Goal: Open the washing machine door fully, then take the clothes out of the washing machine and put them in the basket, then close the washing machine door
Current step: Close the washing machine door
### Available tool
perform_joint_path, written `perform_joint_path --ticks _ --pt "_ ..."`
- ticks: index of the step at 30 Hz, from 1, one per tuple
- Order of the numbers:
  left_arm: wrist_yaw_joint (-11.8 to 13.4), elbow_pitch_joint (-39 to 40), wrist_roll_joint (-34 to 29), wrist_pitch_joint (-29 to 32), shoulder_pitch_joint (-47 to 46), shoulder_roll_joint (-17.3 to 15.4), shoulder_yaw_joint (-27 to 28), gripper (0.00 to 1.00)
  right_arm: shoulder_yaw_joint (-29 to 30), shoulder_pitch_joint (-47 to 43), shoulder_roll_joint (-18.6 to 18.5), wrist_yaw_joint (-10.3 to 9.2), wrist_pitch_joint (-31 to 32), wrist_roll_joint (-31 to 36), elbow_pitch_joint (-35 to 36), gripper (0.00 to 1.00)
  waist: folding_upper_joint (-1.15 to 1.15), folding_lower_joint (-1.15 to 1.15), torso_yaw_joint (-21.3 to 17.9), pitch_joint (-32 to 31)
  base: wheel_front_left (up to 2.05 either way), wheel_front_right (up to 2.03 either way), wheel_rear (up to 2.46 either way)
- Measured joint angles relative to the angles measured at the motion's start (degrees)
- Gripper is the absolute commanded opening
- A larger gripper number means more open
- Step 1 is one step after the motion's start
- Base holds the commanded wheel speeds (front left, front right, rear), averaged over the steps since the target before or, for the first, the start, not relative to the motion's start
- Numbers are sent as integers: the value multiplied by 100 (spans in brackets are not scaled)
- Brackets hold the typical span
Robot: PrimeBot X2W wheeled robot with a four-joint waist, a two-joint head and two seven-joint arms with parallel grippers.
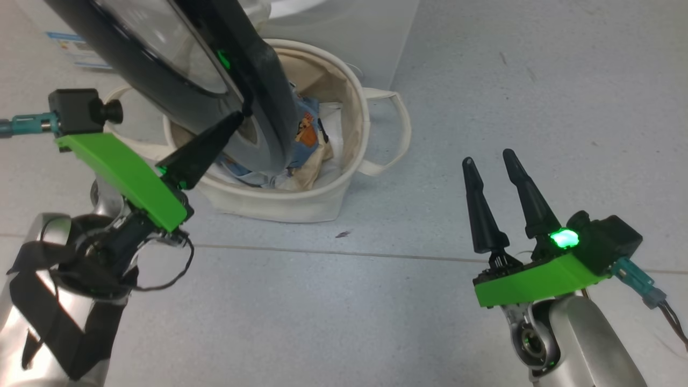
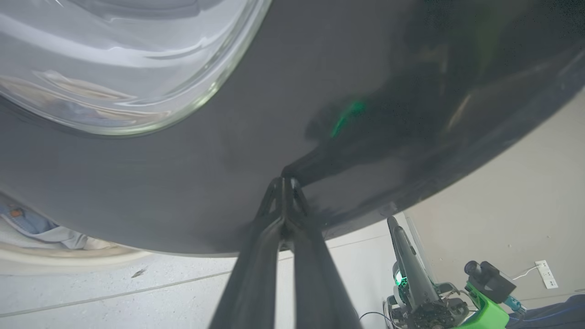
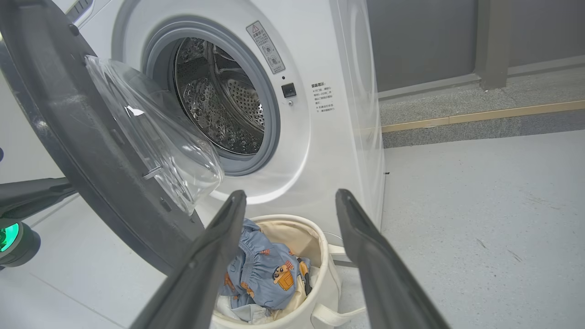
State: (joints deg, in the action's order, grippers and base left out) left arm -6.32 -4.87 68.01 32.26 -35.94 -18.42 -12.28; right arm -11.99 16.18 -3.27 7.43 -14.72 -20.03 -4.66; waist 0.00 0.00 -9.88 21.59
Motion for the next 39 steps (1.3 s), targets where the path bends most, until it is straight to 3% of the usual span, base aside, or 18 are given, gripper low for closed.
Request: perform_joint_path --ticks 12,17,21,27,37,38,39 --pt "-43 -470 -147 -850 -60 76 -209 0 94 -12 1 0 0 -71 37 100 0 0 -101 -139 0 0 0" --pt "-77 -250 -884 -1684 385 -328 -570 0 52 -109 2 0 0 -114 33 100 0 0 22 -374 0 0 0" --pt "-69 -234 -1634 -2472 1060 -436 -761 0 -12 -371 2 0 0 -121 -36 100 0 0 237 -691 0 0 0" --pt "448 -101 -3042 -3442 1436 -591 -1035 1 -224 -523 3 0 0 34 -93 100 0 -1 631 -1035 0 0 0" --pt "1316 -137 -4086 -4297 2197 -526 -1317 3 -253 -888 4 0 0 121 -120 100 0 -1 1234 -1582 0 0 0" --pt "1416 -170 -4228 -4332 2238 -532 -1351 10 -248 -888 4 0 0 123 -119 100 0 -1 1280 -1626 0 0 0" --pt "1517 -186 -4319 -4395 2286 -519 -1356 63 -246 -890 4 0 0 122 -118 100 0 -1 1320 -1667 0 0 0"
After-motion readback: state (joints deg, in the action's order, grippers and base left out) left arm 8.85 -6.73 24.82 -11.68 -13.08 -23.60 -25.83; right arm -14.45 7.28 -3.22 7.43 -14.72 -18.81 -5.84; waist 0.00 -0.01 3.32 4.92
